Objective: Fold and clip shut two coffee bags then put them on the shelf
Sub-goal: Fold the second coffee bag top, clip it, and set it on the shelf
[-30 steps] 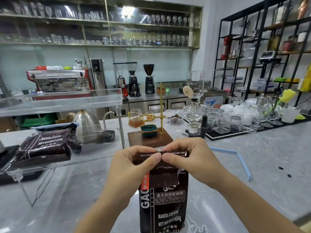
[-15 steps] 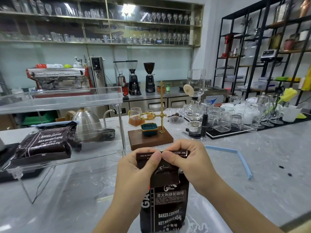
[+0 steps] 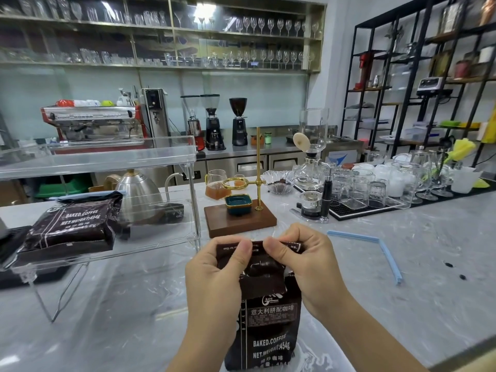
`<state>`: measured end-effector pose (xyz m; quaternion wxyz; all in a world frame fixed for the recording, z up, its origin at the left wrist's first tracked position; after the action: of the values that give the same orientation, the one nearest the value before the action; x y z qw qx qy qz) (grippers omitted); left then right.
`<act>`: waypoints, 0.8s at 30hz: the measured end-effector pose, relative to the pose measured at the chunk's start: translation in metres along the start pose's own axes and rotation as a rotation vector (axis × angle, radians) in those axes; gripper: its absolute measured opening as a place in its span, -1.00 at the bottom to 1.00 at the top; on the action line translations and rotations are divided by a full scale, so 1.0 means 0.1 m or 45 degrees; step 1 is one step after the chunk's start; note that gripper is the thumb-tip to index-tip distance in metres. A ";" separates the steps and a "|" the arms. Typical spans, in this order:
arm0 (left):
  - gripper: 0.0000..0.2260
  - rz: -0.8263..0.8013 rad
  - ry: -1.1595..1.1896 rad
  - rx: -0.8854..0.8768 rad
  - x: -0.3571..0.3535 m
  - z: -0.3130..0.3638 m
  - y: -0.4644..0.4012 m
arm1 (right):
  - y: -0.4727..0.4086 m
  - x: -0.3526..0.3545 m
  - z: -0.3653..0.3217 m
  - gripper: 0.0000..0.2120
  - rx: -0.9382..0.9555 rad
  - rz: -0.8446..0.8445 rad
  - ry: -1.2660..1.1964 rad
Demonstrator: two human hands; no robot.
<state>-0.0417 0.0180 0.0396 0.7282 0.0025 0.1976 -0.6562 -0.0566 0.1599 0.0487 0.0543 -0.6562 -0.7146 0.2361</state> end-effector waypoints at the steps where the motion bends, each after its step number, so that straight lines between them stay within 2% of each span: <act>1: -0.91 0.009 0.001 -0.013 0.01 -0.01 0.00 | 0.01 0.00 0.01 -0.84 0.003 0.012 -0.004; 6: -0.83 0.060 0.085 0.006 0.03 -0.04 0.02 | 0.04 0.05 0.08 -0.82 0.022 0.062 -0.010; 11: -0.74 0.078 0.125 0.019 0.02 -0.04 0.02 | 0.07 0.06 0.11 -0.41 0.009 0.116 -0.015; 16: -0.71 0.100 0.136 0.026 0.02 -0.02 0.04 | 0.09 0.04 0.12 -0.29 0.041 0.157 -0.030; 24: -0.74 0.057 0.023 -0.005 0.03 0.00 0.08 | 0.11 0.06 0.09 -0.51 0.070 0.160 0.117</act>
<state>-0.0342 0.0166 0.0366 0.7409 0.0114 0.2052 -0.6394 -0.0514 0.1638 0.0346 0.0900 -0.7082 -0.6620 0.2281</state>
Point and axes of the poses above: each hand's wrist, its own y-axis away from the middle knuckle, its own x-axis out of the back of the hand, z = x × y, the point moved 5 cm from there along -y, towards the middle knuckle, and after that the axes turned 4 degrees about -z, right-handed, at the moved point
